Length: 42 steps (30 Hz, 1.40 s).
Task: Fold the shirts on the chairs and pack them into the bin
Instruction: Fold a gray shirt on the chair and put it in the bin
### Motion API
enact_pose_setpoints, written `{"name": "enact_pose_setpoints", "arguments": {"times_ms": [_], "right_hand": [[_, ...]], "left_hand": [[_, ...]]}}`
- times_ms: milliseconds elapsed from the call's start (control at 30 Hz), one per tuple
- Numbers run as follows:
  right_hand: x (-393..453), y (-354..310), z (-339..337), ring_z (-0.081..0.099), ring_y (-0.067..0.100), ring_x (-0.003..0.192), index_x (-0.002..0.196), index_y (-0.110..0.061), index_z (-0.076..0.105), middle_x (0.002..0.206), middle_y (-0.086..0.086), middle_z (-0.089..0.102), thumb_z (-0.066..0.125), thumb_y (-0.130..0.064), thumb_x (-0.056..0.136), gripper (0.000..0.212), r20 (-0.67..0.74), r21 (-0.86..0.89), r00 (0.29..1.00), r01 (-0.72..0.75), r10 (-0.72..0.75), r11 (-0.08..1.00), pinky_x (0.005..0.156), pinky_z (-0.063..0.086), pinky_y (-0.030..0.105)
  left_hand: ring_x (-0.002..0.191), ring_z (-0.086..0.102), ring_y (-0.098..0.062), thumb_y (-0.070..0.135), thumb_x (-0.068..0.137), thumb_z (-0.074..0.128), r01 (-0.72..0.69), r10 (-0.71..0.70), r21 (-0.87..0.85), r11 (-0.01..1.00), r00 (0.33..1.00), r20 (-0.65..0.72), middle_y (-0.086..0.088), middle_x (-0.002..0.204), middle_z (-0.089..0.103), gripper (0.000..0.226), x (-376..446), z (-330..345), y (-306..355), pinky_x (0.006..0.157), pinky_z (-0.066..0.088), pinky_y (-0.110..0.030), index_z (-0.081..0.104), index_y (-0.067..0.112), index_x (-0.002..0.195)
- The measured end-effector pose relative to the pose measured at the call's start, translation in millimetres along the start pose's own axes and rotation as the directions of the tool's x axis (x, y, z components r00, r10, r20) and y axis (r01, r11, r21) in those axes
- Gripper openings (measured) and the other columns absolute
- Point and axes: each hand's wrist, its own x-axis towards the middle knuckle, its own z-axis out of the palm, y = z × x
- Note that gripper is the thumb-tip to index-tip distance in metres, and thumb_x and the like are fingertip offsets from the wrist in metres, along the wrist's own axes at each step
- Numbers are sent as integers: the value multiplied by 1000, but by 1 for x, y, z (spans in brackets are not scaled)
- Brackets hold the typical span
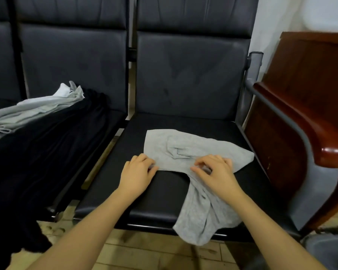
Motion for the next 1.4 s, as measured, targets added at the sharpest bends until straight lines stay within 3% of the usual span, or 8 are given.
{"name": "enact_pose_setpoints", "arguments": {"times_ms": [267, 467, 667, 867, 1000, 1133, 1233, 1400], "right_hand": [[-22, -18, 11, 53, 6, 107, 114, -27, 64, 107, -13, 62, 60, -36, 91, 25, 46, -211, 997, -48, 59, 976, 82, 15, 22], [-25, -19, -3, 60, 9, 84, 109, -18, 72, 87, -13, 62, 65, -20, 90, 20, -3, -31, 1000, 0, 0, 1000, 85, 45, 45], [-20, -53, -32, 55, 16, 89, 107, -21, 72, 89, -10, 61, 63, -21, 91, 19, -164, -208, 970, 142, -178, 968, 88, 22, 13], [-26, -103, -14, 61, 6, 82, 101, -11, 75, 89, -2, 68, 65, -22, 86, 21, 64, 172, 954, 277, -292, 945, 79, 47, 17], [-31, -96, -1, 59, 4, 92, 108, -21, 71, 98, -10, 64, 67, -23, 88, 20, 105, 364, 987, 77, -123, 928, 91, 46, 24], [-31, -53, -7, 55, 4, 102, 109, -33, 64, 108, -15, 60, 65, -34, 87, 22, 33, 151, 995, -95, 91, 984, 101, 40, 41], [-41, -27, -12, 53, 7, 110, 113, -26, 62, 115, -12, 60, 67, -38, 85, 30, 212, 100, 953, -240, 215, 966, 103, 40, 31], [-53, -8, -10, 53, 0, 105, 107, -24, 64, 115, -14, 61, 66, -35, 87, 24, 269, 46, 949, -183, 164, 982, 90, 37, 9]], "left_hand": [[103, 50, -20, 29, 93, 57, 34, -29, -160, 987, 999, 34, 0, 108, 55, 18, 1, -5, -2, 87, 32, -30, 66, 15, 101], [87, 61, -12, 23, 93, 59, 71, -89, -519, 852, 996, -10, 4, 91, 65, 12, 0, -23, 3, 80, 50, -31, 67, 15, 94], [86, 58, -13, 21, 93, 57, -22, -73, -546, 838, 986, -151, 1, 95, 61, 14, 6, -57, 10, 80, 45, -27, 68, 14, 97], [82, 55, -7, 18, 91, 59, -25, -91, -558, 829, 979, -180, 4, 92, 60, 8, -9, -83, -5, 76, 41, -20, 67, 15, 91], [81, 57, -5, 17, 92, 59, 9, -98, -574, 819, 987, -124, 2, 92, 64, 8, -21, -84, -14, 75, 45, -18, 66, 14, 92], [82, 55, -1, 16, 93, 57, 13, -89, -586, 810, 991, -102, 2, 95, 62, 8, -23, -81, -7, 71, 40, -7, 64, 14, 94], [85, 52, 0, 12, 97, 50, -16, -50, -601, 799, 994, -93, 3, 102, 56, 14, -22, -73, 9, 74, 38, -1, 62, 12, 103], [92, 46, -6, 6, 100, 34, -73, 44, -581, 810, 997, -64, -2, 105, 45, 27, -22, -56, 34, 77, 32, 1, 58, 9, 112]]}}
